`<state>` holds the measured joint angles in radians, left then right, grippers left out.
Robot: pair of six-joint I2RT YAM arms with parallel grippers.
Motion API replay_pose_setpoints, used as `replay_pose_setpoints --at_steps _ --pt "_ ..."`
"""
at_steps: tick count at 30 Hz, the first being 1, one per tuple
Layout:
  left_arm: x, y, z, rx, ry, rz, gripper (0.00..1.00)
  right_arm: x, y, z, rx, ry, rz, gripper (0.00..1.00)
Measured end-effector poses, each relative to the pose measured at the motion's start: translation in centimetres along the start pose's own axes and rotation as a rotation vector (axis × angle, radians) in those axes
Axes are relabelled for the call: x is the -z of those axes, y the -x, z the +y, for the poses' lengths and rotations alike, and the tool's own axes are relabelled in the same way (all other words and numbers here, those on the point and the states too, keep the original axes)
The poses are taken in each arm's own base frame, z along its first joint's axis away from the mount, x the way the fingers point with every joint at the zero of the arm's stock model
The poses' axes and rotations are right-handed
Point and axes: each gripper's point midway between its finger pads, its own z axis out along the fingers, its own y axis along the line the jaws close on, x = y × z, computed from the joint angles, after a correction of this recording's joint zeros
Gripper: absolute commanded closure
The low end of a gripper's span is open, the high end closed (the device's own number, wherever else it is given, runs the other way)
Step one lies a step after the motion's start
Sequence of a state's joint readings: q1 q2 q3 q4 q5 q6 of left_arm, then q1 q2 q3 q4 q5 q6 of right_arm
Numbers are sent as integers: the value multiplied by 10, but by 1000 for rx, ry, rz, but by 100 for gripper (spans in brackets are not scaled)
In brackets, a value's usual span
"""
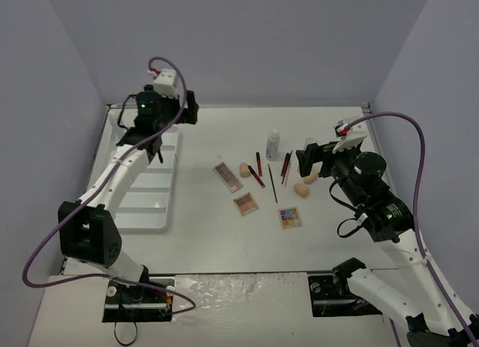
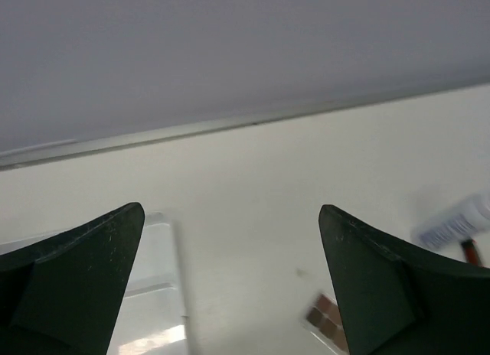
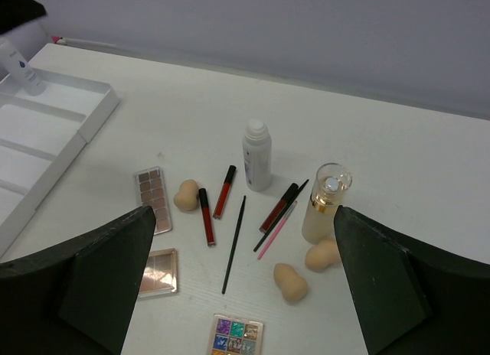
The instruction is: Organize the makeup
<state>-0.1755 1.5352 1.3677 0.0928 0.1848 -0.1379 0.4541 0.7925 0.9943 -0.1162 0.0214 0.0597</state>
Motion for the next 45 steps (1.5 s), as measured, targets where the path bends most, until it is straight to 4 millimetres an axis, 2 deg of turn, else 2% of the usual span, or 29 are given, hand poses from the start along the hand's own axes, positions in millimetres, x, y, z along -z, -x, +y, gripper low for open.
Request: replay_pose_setpoints --at_steps 4,7,12,19,24,27,31,35,38,41,43,45 --pt "-14 -49 -92 -26 -185 115 3 2 1 -3 -1 -16 -7 0" --pt "-25 -85 -138 -43 -269 190 3 3 0 -5 -4 -29 -6 0" --pt "-49 -126 -195 -67 -376 259 4 4 1 -8 -16 -47 -11 0" --pt "-85 -149 -255 -60 -503 243 9 6 -2 -9 -24 -50 2 0" --pt "-99 -164 -279 -52 -561 242 12 7 -5 -9 -32 -52 14 0" --pt "-104 -170 -285 -41 -576 239 14 7 -7 -9 -37 -53 19 0" --pt "-112 -175 -290 -36 -580 235 22 8 -8 -10 -41 -59 23 0" --pt "-122 -174 -293 -33 -572 216 39 10 -7 -11 -44 -69 19 0" --pt "-125 -177 -293 -30 -568 214 54 14 -5 -13 -46 -75 11 0" --pt "-124 -177 -294 -26 -569 215 82 17 -3 -14 -48 -81 2 0" --pt "-124 -177 -294 -23 -568 215 96 18 -3 -15 -47 -83 2 0" --pt "-125 -176 -294 -20 -565 212 100 18 -3 -15 -47 -86 2 0"
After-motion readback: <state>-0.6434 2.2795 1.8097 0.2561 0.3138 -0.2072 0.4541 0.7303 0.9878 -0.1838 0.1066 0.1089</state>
